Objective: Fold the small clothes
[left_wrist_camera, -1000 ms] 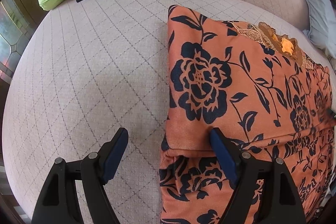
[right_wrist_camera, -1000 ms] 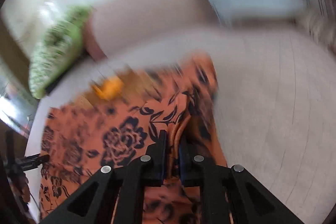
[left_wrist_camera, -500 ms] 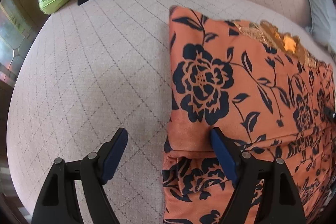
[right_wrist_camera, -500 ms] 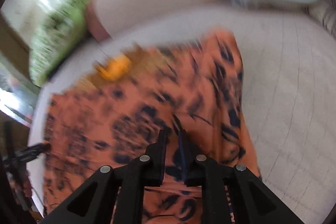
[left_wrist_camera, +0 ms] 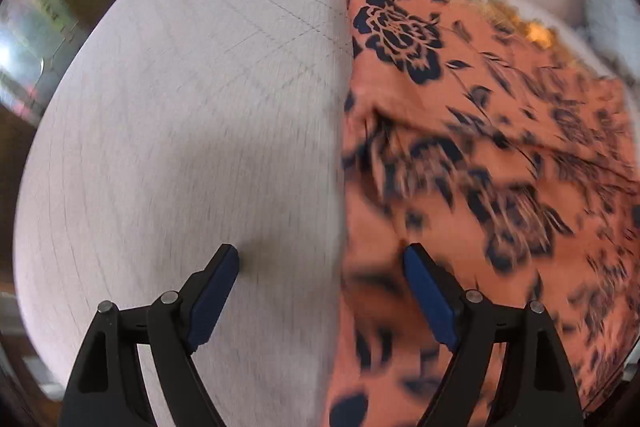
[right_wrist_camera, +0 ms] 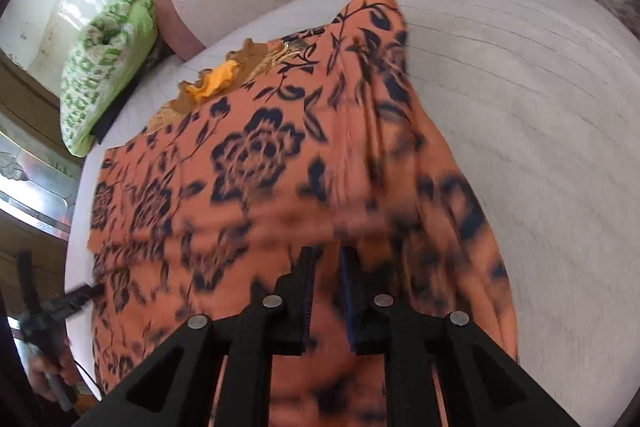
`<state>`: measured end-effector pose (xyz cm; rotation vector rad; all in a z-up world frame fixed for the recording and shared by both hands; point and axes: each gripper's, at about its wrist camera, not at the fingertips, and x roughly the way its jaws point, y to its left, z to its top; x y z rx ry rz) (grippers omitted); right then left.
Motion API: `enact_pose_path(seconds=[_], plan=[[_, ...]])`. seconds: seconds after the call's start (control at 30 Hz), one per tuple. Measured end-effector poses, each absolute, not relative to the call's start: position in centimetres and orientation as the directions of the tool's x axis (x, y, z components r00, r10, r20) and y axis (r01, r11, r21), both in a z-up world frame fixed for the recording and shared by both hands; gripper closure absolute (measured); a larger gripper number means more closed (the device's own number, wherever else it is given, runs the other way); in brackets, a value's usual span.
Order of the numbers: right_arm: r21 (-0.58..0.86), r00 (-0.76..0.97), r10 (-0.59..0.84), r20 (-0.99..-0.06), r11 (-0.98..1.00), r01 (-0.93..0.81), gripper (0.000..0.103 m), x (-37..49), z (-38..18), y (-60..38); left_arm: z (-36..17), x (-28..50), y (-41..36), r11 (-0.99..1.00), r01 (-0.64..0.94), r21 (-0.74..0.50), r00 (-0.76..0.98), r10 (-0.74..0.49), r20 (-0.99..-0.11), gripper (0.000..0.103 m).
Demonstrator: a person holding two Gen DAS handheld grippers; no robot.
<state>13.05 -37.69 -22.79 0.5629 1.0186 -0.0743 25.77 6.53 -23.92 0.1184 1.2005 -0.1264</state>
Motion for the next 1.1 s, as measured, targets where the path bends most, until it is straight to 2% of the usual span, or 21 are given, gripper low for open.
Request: enact_pose_path(seconds=[0.1,0.2,0.27,0.33,0.57,0.7,0.73,0.8,0.83,0.87,0.97,1.1], plan=[[0.442,0.568,0.233,-0.79,0.858,0.263,0.087,8.8,-21.8,-36.3,-23.5,21.4,7.4,0.986,0.16,0.034,0.378,-0.029,-0.925,0.018],[0.384,0.418,0.256,-0.872,0.886,0.259,0.086,6.8,-24.2,-34.2,-23.6,17.4,6.8,0.97,0.239,0.042,0.373,-0.051,-0.927,0.018],[0.348,0.466,0.214,-0.859,0.91,0.224,0.086,4.4,-23.6,-32.8,-23.8,14.9,6.6,0.959,0.274,0.07,0.372,-0.039,-0.927,0.018],[0.339,0.436,0.219,-0.873,0.914,0.221,0.086,2.2,-23.5,-31.9,-24.0,12.8,6.8,0.954,0.287,0.09,0.373,-0.024,-0.928,0.018],[0.409,0.344,0.323,-0.882,0.885,0.22,0.087,-4.4,-23.4,-32.7,-25.0,7.3,8.4,0.949,0.312,0.043,0.277,-0.047,-0.96,0.018],[0.489,0.446,0.339,-0.828,0.826,0.281,0.086,-7.9,-21.6,-36.9,-24.6,5.4,10.8,0.967,0.252,-0.047,0.231,-0.107,-0.967,0.018],[0.505,0.455,0.346,-0.821,0.811,0.295,0.082,-8.7,-21.2,-37.9,-24.4,5.1,11.7,0.97,0.229,-0.082,0.223,-0.134,-0.966,0.018],[0.528,0.475,0.341,-0.811,0.776,0.344,0.057,-10.0,-20.8,-39.9,-23.7,5.0,13.1,0.972,0.186,-0.141,0.221,-0.181,-0.958,0.018],[0.534,0.496,0.319,-0.808,0.752,0.386,0.032,-10.6,-20.7,-40.9,-23.5,5.1,13.8,0.973,0.172,-0.152,0.226,-0.189,-0.956,0.018],[0.546,0.516,0.304,-0.801,0.725,0.42,0.029,-11.0,-20.7,-41.9,-23.2,5.3,14.2,0.975,0.161,-0.154,0.233,-0.19,-0.954,0.018],[0.609,0.542,0.345,-0.766,0.658,0.443,0.029,-11.3,-21.5,-43.0,-23.0,5.8,15.3,0.977,0.142,-0.157,0.235,-0.187,-0.954,0.018],[0.571,0.507,0.327,-0.797,0.681,0.459,0.029,-10.5,-22.5,-43.3,-23.8,6.7,15.4,0.975,0.106,-0.195,0.206,-0.214,-0.955,0.018]])
